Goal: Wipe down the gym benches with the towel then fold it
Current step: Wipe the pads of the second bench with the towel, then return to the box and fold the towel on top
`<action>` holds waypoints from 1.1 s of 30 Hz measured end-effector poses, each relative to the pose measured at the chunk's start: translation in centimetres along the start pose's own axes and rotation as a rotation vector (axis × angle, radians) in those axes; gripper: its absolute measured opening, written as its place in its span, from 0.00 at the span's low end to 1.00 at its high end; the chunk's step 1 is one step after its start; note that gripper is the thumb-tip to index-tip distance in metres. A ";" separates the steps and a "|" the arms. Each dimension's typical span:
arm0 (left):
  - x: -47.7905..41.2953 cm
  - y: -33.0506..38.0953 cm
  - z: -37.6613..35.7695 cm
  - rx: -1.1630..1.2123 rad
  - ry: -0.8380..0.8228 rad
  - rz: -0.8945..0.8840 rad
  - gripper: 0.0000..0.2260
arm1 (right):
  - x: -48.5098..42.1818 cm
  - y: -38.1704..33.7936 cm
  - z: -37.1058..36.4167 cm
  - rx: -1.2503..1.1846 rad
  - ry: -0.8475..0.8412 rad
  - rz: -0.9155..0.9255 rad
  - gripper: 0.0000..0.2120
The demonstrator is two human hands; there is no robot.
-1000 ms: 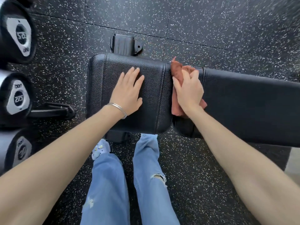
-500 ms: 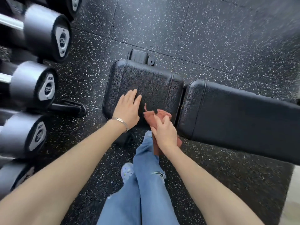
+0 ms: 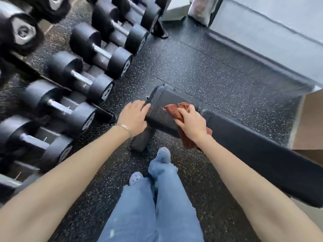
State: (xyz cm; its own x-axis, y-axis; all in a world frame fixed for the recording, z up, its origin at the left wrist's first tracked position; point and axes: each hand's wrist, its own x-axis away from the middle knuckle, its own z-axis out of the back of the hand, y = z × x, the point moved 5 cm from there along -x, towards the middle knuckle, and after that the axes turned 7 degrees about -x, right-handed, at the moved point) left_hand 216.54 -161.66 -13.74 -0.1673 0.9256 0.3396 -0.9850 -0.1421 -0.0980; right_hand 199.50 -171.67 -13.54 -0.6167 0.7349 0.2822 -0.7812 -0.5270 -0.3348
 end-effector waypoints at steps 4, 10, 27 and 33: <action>3.9 -2.5 6.4 0.073 0.118 0.106 0.27 | 0.9 -3.9 5.8 0.051 0.047 0.095 0.20; 8.0 -3.8 11.5 0.083 0.172 0.221 0.26 | 0.1 -9.5 11.2 0.120 0.019 0.323 0.19; 22.5 -1.4 9.8 0.246 0.089 1.005 0.25 | 2.1 -22.1 10.0 0.459 -0.148 1.265 0.19; 32.0 2.1 6.7 0.300 0.019 1.268 0.26 | 8.6 -27.8 6.1 0.541 -0.211 1.539 0.21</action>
State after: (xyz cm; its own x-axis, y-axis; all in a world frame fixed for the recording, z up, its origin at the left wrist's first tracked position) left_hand 208.82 -134.66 3.23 -0.9840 0.0940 0.1514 -0.1136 -0.9854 -0.1265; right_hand 215.34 -153.24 3.66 -0.7641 -0.6325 0.1269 0.6279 -0.7743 -0.0787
